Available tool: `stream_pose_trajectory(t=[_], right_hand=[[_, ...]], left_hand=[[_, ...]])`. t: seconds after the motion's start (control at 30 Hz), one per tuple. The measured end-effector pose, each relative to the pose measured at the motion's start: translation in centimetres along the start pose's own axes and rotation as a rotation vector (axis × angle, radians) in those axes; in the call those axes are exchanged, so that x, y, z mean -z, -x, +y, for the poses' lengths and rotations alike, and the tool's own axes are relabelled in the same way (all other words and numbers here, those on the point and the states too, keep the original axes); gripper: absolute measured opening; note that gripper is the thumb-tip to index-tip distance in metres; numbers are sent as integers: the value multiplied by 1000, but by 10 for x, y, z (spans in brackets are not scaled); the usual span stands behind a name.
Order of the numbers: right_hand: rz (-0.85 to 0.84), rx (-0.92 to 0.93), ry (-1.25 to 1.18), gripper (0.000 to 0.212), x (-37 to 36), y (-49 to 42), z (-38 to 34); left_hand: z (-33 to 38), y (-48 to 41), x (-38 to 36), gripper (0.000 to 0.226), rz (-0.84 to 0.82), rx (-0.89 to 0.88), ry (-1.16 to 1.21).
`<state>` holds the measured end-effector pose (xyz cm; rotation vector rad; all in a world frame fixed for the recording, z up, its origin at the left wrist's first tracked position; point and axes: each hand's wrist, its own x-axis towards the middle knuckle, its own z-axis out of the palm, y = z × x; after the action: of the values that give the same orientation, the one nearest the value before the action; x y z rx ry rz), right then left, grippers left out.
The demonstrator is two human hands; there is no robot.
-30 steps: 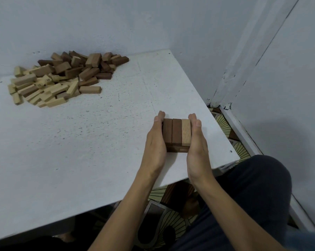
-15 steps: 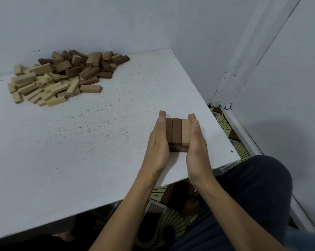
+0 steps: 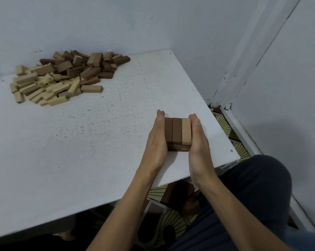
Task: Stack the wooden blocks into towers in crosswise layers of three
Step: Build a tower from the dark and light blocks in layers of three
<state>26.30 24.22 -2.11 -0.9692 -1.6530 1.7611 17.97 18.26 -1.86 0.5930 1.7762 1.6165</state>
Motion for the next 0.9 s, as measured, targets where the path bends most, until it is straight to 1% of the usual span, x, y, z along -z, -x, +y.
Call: stream_pose_trajectory(t=[0.07,0.1,0.17,0.2,0.23,0.3,0.33,0.37,0.43,0.6,0.9], right_hand=[[14,37,47,67,9,-3,-1],[3,62,81,65,17,-5,-4],[-54,120,156,60,40,-12,-10],[-107,140,229,64,53,-16,-15],[-171,157,331,71,66,-20,-19],[-307,179,609,92,88,-27,-26],[-361,179,754,101,94,-31,-28],[-403,183,873,107,98,-34,-31],[-459,193,986,111,96,-40,-32],[-518,241,1058,111,78,-53,-23],[-526,268,965,111,72,-59,-9]], left_hand=[[0,-4,9,73,-6,-13,35],[0,-6,17,80,-17,-29,14],[3,-9,37,79,-64,-81,-100],[7,-9,48,78,-112,-96,-161],[11,-12,60,84,-180,-112,-221],[15,-20,78,102,-331,-120,-410],[17,-23,84,108,-380,-116,-522],[17,-27,88,112,-402,-120,-630],[19,-33,88,113,-416,-141,-786],[12,-43,74,101,-465,-185,-927],[7,-48,65,97,-437,-240,-900]])
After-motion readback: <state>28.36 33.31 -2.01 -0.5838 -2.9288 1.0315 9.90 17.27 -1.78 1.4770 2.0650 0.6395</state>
